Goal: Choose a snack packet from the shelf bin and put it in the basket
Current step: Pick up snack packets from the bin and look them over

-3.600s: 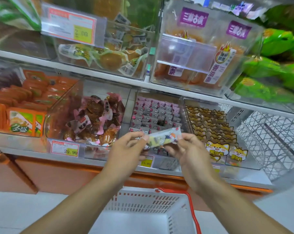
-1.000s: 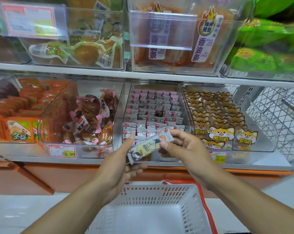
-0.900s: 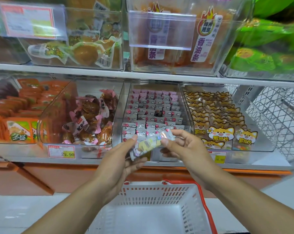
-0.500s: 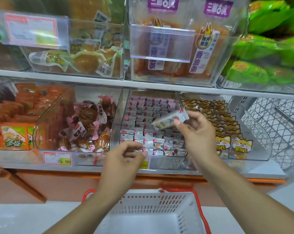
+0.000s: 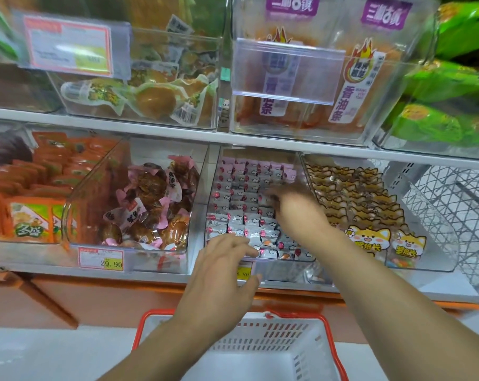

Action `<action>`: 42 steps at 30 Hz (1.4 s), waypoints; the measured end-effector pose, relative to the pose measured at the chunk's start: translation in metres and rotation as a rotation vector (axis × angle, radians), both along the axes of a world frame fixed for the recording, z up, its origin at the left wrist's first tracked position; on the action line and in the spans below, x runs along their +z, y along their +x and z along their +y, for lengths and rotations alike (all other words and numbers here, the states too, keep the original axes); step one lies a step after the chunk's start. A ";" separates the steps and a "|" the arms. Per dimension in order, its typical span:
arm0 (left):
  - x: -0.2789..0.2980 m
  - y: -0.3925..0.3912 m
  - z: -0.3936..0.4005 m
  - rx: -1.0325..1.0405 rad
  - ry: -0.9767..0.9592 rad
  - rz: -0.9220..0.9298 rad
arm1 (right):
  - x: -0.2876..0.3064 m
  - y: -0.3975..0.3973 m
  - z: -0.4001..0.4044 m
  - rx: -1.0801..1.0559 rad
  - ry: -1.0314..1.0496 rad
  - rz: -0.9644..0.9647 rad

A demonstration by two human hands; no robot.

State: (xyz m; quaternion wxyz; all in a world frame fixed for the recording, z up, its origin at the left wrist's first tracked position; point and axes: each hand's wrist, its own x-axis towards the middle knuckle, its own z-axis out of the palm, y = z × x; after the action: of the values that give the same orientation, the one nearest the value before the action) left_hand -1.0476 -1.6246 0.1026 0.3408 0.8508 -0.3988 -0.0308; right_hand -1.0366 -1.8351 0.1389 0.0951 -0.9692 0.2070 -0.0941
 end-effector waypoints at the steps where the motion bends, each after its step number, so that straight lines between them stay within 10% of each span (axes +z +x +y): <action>1: 0.000 0.000 0.000 0.001 -0.002 0.007 | -0.001 0.004 0.001 -0.022 -0.100 0.097; 5: -0.001 0.000 -0.002 0.000 0.000 0.022 | 0.006 0.010 -0.007 -0.066 -0.377 0.152; 17: 0.002 0.000 0.000 -0.014 -0.014 0.049 | 0.009 0.000 -0.016 -0.109 -0.311 0.004; 25: 0.009 -0.003 0.003 0.054 -0.133 0.135 | 0.021 -0.029 -0.008 -0.212 0.313 -0.578; 30: 0.019 -0.001 0.005 0.239 -0.441 0.501 | 0.023 -0.070 0.023 -0.257 0.690 -0.901; 35: 0.031 -0.002 0.013 0.251 -0.632 0.736 | 0.018 -0.100 0.060 -0.321 1.458 -0.821; 42: 0.023 0.009 0.022 0.413 -0.655 0.886 | 0.010 -0.116 0.066 -0.234 1.511 -0.635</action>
State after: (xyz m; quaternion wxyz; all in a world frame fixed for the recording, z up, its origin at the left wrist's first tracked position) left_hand -1.0384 -1.6024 0.1257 0.7190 0.6672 -0.0332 -0.1917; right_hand -1.1531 -1.7692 0.1492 0.7643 -0.5438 0.2771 -0.2083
